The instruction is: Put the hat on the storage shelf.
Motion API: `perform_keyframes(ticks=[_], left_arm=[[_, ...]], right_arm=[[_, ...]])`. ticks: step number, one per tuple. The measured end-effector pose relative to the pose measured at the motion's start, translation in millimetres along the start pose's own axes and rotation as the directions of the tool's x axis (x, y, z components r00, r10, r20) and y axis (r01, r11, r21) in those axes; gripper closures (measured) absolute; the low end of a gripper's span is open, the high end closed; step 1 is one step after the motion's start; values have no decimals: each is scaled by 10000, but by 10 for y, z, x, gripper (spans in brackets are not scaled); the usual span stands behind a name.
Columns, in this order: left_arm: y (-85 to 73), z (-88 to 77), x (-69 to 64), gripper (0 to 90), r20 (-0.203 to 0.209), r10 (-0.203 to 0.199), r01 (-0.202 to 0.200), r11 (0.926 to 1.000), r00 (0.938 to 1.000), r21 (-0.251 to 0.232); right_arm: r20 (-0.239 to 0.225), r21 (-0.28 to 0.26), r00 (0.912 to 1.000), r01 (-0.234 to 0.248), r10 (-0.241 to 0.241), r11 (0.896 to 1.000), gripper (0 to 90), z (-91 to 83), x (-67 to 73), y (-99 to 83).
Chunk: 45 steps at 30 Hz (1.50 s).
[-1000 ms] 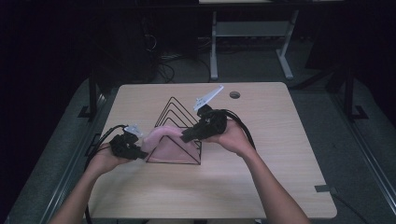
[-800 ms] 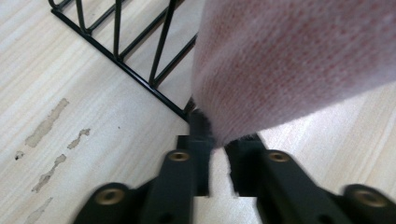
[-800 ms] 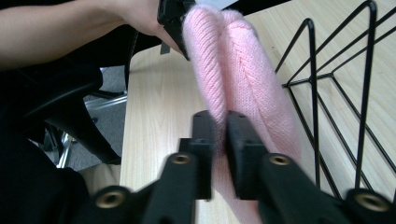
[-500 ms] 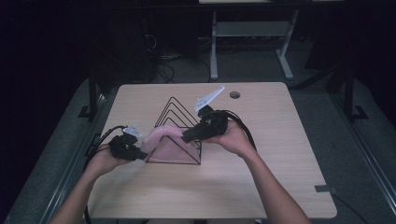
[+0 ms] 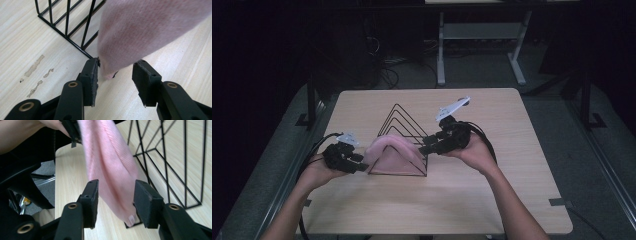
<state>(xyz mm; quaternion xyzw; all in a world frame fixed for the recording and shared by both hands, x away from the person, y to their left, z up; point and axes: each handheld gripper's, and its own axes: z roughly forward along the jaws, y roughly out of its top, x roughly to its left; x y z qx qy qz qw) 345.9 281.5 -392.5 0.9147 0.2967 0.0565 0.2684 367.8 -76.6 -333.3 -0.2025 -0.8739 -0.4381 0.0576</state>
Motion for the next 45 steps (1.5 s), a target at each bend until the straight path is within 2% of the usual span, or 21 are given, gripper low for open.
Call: perform_keyframes(ticks=[7, 9, 14, 19, 21, 29, 45], left_arm=[[3, -44, -5, 541, -36, 76, -76, 10000, 10000, 29], [6, -56, -3, 520, -8, -72, 72, 10000, 10000, -60], [3, -91, -3, 503, -22, -115, 115, 9997, 9999, -230], [-16, -113, 11, 488, -41, -157, 156, 9996, 9999, -226], [-26, -121, 8, 480, -40, -303, 301, 9990, 9995, -321], [-51, -146, 3, 467, -83, -308, 306, 9991, 9995, -288], [-76, -131, -29, 440, -11, -379, 379, 9988, 9993, -305]], right_arm=[[345, -74, 9989, -315, 318, 9995, 510, -126, -82, -101], [455, -136, 9982, -396, 402, 9991, 505, -163, -110, -134], [718, -207, 9957, -573, 587, 9981, 478, -266, -169, -218], [989, -301, 9908, -900, 925, 9955, 450, -371, -230, -321], [1133, -322, 9882, -1000, 1030, 9945, 440, -415, -255, -372], [1468, -458, 9799, -1295, 1349, 9905, 403, -520, -315, -521], [1807, -498, 9644, -1871, 1931, 9811, 347, -634, -385, -777]])
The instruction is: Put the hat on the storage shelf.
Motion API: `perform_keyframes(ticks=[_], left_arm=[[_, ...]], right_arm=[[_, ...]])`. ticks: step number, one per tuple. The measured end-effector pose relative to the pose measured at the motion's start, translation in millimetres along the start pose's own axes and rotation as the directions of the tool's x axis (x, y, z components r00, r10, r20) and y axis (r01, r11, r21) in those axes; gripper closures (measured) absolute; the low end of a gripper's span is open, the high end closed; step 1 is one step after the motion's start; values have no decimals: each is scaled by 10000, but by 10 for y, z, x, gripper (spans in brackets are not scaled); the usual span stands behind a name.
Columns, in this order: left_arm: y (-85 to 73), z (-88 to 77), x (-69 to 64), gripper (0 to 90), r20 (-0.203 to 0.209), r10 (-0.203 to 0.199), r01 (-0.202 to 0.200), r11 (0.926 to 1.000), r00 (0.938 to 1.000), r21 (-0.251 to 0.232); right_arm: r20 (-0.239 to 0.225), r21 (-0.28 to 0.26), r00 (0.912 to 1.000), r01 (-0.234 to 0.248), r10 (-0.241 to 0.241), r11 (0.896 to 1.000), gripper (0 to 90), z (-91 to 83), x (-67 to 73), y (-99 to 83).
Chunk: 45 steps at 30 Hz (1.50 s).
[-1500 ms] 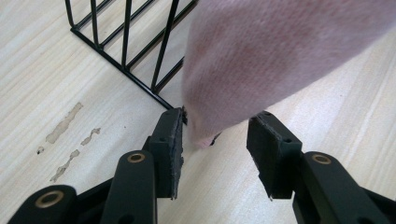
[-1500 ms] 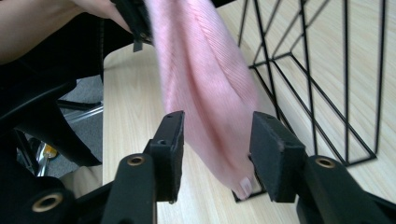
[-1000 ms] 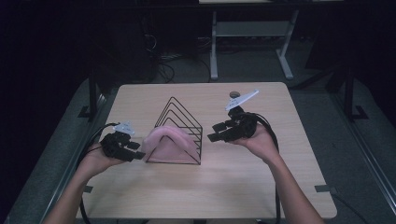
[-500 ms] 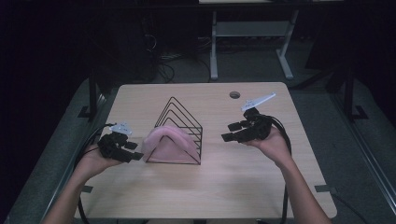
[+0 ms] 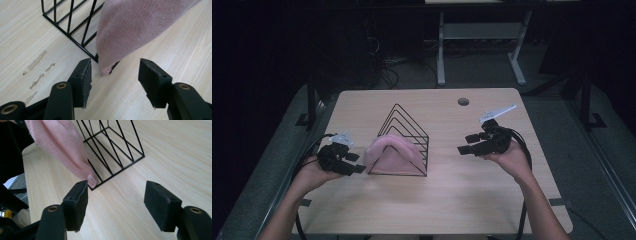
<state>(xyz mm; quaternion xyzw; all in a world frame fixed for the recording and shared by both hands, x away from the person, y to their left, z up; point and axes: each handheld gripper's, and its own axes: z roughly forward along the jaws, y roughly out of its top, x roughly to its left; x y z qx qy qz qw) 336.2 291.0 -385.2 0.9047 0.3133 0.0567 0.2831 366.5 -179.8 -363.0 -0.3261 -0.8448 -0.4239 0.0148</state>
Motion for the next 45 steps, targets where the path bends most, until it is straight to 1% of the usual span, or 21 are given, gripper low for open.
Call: perform_keyframes(ticks=[4, 8, 10, 13, 14, 17, 20, 23, 35, 37, 41, 43, 44, 45], left_arm=[[-23, 7, -5, 427, -19, -55, 55, 10000, 10000, -28], [-48, 16, -7, 414, -7, -143, 143, 9999, 9999, -63], [-63, 24, -11, 407, -24, -172, 172, 9998, 9998, -82], [-84, 43, -13, 394, -21, -205, 205, 9998, 9998, -57], [-91, 52, -19, 390, -37, -299, 298, 9995, 9995, -120], [-106, 63, -19, 381, -3, -227, 227, 9997, 9997, -36], [-122, 77, -27, 370, -4, -346, 346, 9994, 9994, -71], [-131, 87, -27, 363, 3, -349, 349, 9994, 9994, -67], [-166, 111, -59, 329, -38, -536, 535, 9981, 9986, -289], [-184, 113, -61, 328, -63, -522, 520, 9981, 9986, -317], [-223, 121, -72, 324, -84, -666, 662, 9970, 9977, -401], [-242, 126, -73, 321, -100, -650, 646, 9970, 9978, -419], [-251, 126, -78, 321, -108, -725, 720, 9966, 9973, -409], [-259, 128, -78, 320, -127, -717, 711, 9966, 9973, -418]], right_arm=[[58, 44, 9999, -149, 148, 9999, 336, -16, -29, -73], [257, 120, 9993, -274, 271, 9996, 324, -50, -56, -157], [275, 102, 9990, -346, 343, 9993, 322, -64, -79, -207], [356, 158, 9981, -516, 510, 9985, 313, -79, -105, -290], [396, 154, 9976, -581, 575, 9982, 313, -85, -115, -328], [428, 152, 9967, -690, 683, 9975, 309, -99, -143, -416], [514, 191, 9947, -906, 896, 9957, 303, -125, -176, -520], [601, 179, 9931, -1022, 1010, 9946, 298, -148, -203, -598], [800, 112, 9879, -1340, 1327, 9909, 292, -246, -235, -823], [816, 129, 9874, -1374, 1359, 9904, 291, -251, -233, -870], [888, 129, 9848, -1507, 1490, 9885, 288, -262, -239, -982], [929, 149, 9839, -1547, 1527, 9878, 286, -268, -236, -1039], [942, 131, 9828, -1608, 1589, 9869, 286, -276, -224, -1071], [952, 138, 9826, -1614, 1593, 9868, 286, -282, -222, -1098]])
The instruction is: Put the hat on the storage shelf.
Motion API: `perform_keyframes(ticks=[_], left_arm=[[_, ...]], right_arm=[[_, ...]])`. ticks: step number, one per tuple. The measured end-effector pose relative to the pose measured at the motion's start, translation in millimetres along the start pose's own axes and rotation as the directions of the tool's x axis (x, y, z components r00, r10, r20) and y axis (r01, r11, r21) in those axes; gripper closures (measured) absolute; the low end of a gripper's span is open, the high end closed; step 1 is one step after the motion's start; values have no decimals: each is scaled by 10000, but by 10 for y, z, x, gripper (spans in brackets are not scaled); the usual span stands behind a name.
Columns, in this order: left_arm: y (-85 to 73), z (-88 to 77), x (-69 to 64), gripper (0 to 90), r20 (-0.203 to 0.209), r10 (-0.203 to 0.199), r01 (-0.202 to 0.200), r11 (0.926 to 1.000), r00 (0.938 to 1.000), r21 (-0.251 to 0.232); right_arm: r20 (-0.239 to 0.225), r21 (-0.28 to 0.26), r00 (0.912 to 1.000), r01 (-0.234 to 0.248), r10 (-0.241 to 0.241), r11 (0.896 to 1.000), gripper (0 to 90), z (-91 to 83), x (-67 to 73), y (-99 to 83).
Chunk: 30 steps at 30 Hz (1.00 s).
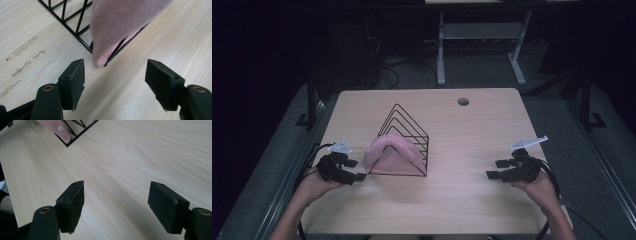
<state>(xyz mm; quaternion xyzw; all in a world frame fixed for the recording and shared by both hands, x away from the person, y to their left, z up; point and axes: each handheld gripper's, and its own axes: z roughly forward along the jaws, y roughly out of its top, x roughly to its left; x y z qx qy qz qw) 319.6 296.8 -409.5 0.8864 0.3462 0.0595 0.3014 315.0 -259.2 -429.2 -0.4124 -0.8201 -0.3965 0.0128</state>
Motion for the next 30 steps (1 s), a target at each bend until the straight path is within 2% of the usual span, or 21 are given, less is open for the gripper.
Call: perform_keyframes(ticks=[9, 19, 22, 30], left_arm=[[-79, 10, -21, 309, -165, -24, 22, 9999, 9999, -122], [-175, 55, -83, 287, -240, -210, 202, 9992, 9995, -340], [-215, 66, -96, 286, -303, -99, 91, 9996, 9995, -276], [-306, 90, -123, 283, -407, -333, 313, 9983, 9986, -500]], right_arm=[[312, 38, 9994, -176, 175, 9998, 285, -66, -35, -254], [475, -250, 9983, -331, 343, 9991, 284, -125, -28, -478], [498, -304, 9981, -353, 368, 9989, 283, -145, -23, -539], [642, -545, 9965, -500, 535, 9973, 280, -205, -4, -681]])
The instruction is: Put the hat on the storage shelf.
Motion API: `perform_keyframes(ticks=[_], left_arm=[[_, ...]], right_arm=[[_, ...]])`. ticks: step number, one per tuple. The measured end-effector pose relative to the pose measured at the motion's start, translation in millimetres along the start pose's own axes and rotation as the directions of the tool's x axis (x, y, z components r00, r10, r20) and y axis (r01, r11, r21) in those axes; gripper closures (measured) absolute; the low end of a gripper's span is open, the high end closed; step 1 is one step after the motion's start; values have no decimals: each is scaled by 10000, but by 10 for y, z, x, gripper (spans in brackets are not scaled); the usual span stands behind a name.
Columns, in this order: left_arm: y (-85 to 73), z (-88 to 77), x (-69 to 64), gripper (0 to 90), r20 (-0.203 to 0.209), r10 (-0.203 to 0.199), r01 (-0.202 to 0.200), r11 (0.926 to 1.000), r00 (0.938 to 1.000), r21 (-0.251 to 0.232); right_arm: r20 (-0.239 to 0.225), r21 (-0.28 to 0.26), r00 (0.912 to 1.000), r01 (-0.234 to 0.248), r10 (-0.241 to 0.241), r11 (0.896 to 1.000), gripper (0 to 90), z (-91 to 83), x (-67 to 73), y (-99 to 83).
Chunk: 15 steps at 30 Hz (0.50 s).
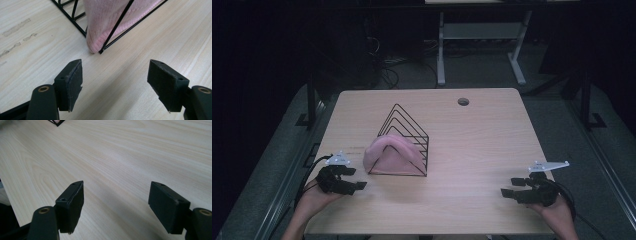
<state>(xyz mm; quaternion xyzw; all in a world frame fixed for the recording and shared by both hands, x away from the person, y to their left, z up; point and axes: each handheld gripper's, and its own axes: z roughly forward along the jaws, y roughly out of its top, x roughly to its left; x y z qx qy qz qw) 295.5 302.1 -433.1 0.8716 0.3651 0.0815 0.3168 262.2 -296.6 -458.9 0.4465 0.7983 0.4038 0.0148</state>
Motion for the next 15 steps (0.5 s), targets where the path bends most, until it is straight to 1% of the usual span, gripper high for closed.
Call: perform_keyframes(ticks=[3, 5, 7, 9, 11, 13, 15], left_arm=[[-25, -6, -9, 283, -46, -73, 73, 9999, 10000, -120], [-39, -9, -22, 283, -120, -55, 53, 9999, 9999, -163], [-46, -10, -31, 283, -112, -100, 97, 9995, 9999, -296], [-48, 0, -42, 283, -151, -147, 141, 9991, 9998, -393], [-46, 6, -53, 283, -160, -89, 82, 9991, 9998, -426], [-49, 10, -71, 283, -144, -140, 133, 9987, 9998, -486], [-48, 16, -89, 283, -189, -58, 50, 9990, 9998, -447]], right_arm=[[68, -102, 10000, 39, -39, 9999, 277, -30, 14, -30], [117, -141, 9999, 57, -55, 9999, 275, -41, 41, -49], [107, -164, 9999, 119, -118, 9998, 272, -41, 61, -71], [197, -184, 9996, 187, -184, 9997, 271, -39, 83, -97], [242, -193, 9994, 240, -236, 9995, 271, -43, 102, -120], [287, -264, 9993, 233, -225, 9994, 268, -54, 121, -142], [345, -326, 9989, 326, -315, 9989, 263, -55, 138, -163]])
